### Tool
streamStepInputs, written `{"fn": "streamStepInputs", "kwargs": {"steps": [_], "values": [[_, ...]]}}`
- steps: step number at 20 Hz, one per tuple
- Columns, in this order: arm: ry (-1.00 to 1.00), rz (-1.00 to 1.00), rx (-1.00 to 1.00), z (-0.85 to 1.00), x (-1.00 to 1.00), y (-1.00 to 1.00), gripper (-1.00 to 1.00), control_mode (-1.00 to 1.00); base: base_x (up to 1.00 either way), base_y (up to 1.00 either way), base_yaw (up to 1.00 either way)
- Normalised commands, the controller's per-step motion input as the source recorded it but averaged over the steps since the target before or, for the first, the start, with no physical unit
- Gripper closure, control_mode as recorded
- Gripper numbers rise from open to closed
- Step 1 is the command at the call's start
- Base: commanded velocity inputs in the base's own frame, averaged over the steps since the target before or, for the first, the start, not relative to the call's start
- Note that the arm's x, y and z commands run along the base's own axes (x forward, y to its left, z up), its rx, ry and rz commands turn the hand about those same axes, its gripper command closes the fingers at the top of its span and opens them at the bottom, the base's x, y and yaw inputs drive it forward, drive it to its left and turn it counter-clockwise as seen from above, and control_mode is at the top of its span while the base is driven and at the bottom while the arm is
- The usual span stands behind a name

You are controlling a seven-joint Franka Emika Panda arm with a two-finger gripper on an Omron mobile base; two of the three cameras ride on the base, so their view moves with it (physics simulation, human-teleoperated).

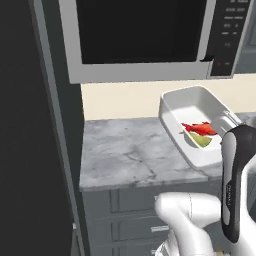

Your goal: Place the tupperware on the top shelf of the fridge. Make space for the tupperware among the existing items by rearranging them on the shelves if needed. Close the fridge door when finished.

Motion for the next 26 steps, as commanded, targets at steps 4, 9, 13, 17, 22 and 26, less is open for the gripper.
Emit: {"fn": "streamStepInputs", "kwargs": {"steps": [4, 9, 13, 17, 22, 26], "values": [[0.00, 0.00, 0.00, 0.00, 0.00, 0.00, 1.00, 1.00, -0.88, 0.03, 0.53], [0.00, 0.00, 0.00, 0.00, 0.00, 0.00, 1.00, 1.00, -1.00, 0.07, 0.54], [0.00, 0.00, 0.00, 0.00, 0.00, 0.00, 1.00, 1.00, -1.00, 0.30, 0.56], [0.00, 0.00, 0.00, 0.00, 0.00, 0.00, 1.00, 1.00, -1.00, 0.10, 0.62], [0.00, 0.00, 0.00, 0.00, 0.00, 0.00, 1.00, 1.00, -0.76, 0.27, 0.64], [0.00, 0.00, 0.00, 0.00, 0.00, 0.00, 1.00, 1.00, -0.02, 0.78, 0.55]]}}
